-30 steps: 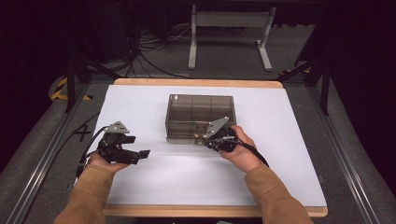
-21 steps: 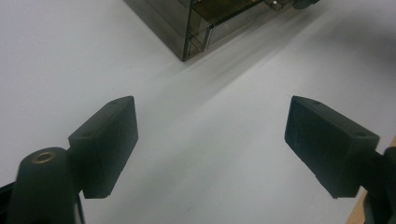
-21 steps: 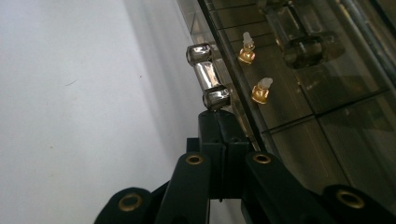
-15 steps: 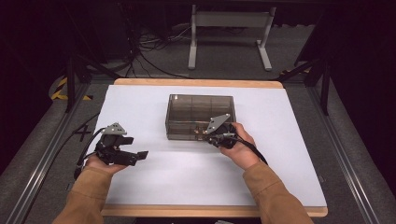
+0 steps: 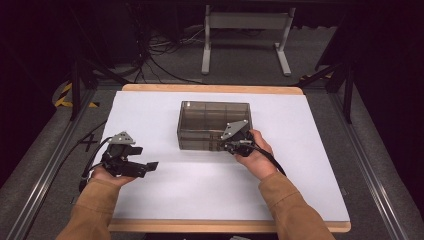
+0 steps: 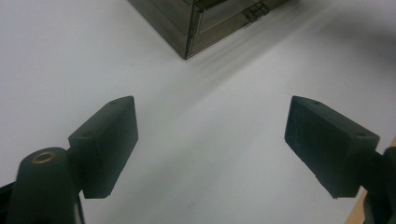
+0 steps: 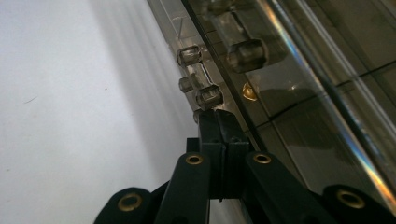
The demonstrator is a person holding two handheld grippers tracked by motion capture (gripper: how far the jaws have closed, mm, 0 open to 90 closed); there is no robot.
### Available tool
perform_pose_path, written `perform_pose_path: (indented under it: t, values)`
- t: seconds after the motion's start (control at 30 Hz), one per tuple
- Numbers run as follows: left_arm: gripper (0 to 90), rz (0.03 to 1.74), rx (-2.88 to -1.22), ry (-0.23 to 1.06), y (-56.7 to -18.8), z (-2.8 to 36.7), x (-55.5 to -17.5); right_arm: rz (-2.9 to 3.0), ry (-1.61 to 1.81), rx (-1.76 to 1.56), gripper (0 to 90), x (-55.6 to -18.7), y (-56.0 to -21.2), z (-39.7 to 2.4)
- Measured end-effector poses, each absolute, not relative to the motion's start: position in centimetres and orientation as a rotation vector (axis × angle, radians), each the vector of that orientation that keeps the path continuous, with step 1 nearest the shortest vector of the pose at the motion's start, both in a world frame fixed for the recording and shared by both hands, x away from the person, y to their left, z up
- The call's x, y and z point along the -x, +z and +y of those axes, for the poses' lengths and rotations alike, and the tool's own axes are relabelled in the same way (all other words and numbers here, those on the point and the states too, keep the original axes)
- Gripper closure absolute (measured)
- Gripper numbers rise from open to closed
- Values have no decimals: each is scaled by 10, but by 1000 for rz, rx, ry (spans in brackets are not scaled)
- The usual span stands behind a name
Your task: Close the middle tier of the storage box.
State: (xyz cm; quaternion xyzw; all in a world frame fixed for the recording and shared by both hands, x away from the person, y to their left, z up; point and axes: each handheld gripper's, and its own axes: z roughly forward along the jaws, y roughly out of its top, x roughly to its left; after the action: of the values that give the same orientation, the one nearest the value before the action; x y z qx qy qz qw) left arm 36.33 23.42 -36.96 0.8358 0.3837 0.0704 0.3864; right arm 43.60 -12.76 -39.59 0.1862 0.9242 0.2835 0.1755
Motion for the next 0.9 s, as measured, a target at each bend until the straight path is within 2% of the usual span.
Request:
perform_pose_path:
  t: [0.6,0.9]
  values:
    - [178,974,-2128,182,-369,234,-363,2590,802,-556,900,-436,-398,-126]
    - [177,980,-2129,184,-370,233,-364,2588,833,-556,869,-426,-388,-127]
